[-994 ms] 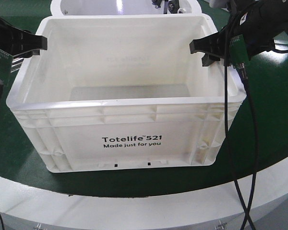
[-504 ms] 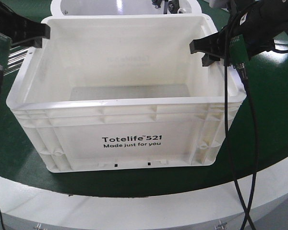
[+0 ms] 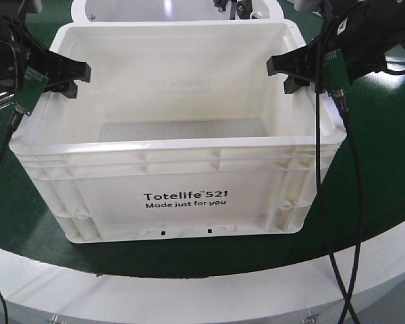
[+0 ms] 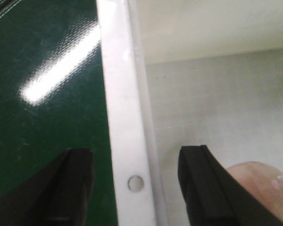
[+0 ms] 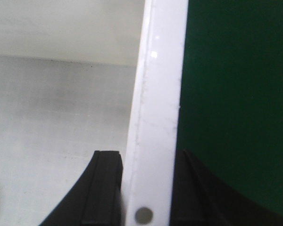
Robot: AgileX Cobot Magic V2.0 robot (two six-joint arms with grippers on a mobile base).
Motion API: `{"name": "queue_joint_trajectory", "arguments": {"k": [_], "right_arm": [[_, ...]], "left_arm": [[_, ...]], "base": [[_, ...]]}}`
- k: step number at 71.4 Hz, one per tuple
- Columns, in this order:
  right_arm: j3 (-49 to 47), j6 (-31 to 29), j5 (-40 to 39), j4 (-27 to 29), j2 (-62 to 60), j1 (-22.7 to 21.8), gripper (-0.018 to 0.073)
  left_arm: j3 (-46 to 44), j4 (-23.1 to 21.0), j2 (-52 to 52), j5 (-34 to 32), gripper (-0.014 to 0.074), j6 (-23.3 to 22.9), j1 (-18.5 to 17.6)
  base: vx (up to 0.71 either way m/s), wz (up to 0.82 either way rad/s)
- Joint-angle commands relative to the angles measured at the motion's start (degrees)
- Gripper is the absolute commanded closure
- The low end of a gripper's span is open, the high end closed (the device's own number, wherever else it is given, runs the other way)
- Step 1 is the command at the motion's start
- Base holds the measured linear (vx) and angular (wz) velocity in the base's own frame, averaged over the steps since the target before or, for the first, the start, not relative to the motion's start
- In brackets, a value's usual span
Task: Place moving items into box and shelve
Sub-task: 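Grip the tote's side rims with both grippers, then lift the tote with both grippers off the conveyor table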
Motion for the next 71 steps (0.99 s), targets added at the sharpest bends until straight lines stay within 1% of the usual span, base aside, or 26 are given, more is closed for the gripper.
{"name": "queue_joint_trajectory", "arguments": {"k": [1, 11, 16, 21, 23, 24, 31, 32, 45, 55, 60, 71], "right_arm": [[-1.5, -0.6, -0.6, 2.2, -1.9, 0.0, 0.0574], [-1.5, -0.8, -0.6, 2.2, -1.9, 0.0, 0.0574], [-1.5, -0.8, -0.6, 2.2, -1.9, 0.0, 0.0574], [-1.5, -0.8, -0.6, 2.2, -1.9, 0.0, 0.0574], [-1.5, -0.8, -0.6, 2.2, -1.9, 0.0, 0.0574], [-1.5, -0.7, -0.6, 2.1, -1.9, 0.0, 0.0574], [-1.5, -0.7, -0.6, 2.1, -1.9, 0.0, 0.0574], [-1.5, -0.7, -0.6, 2.1, -1.9, 0.0, 0.0574], [-1.5, -0.9, -0.8, 2.1, -1.9, 0.0, 0.0574], [-1.5, -2.5, -1.1, 2.2, -2.2, 0.0, 0.0574], [-1.5, -3.1, -1.1, 2.2, -2.9, 0.2, 0.0573], [-1.5, -3.3, -1.0, 2.7, -5.5, 0.2, 0.0571]], "left_arm": [[-1.8, -0.1, -1.5, -1.7, 0.0099, 0.0, 0.0], [-1.8, -0.1, -0.6, -1.0, 0.0126, 0.0, 0.0], [-1.8, -0.1, -0.5, -1.0, 0.0189, 0.0, 0.0], [-1.8, -0.1, -0.5, -1.0, 0.0294, 0.0, 0.0], [-1.8, -0.1, -0.5, -0.9, 0.0369, 0.0, 0.0], [-1.8, -0.1, -0.5, -0.9, 0.0384, 0.0, 0.0], [-1.8, -0.1, -0.5, -1.0, 0.0608, 0.0, 0.0], [-1.8, -0.1, -0.5, -1.1, 0.0625, 0.0, 0.0], [-1.8, -0.2, -0.4, -1.6, 0.0624, 0.2, 0.0], [-2.0, -0.2, -1.0, -2.9, 0.0623, 0.9, 0.0], [-2.4, -0.3, -1.9, -3.5, 0.0622, 1.7, -0.1], [-3.7, -0.4, -4.4, -4.1, 0.0622, 1.7, -0.3]], "base": [[0.0, 0.0], [0.0, 0.0], [0.0, 0.0], [0.0, 0.0], [0.0, 0.0], [0.0, 0.0], [0.0, 0.0], [0.0, 0.0], [0.0, 0.0], [0.0, 0.0], [0.0, 0.0], [0.0, 0.0]]}}
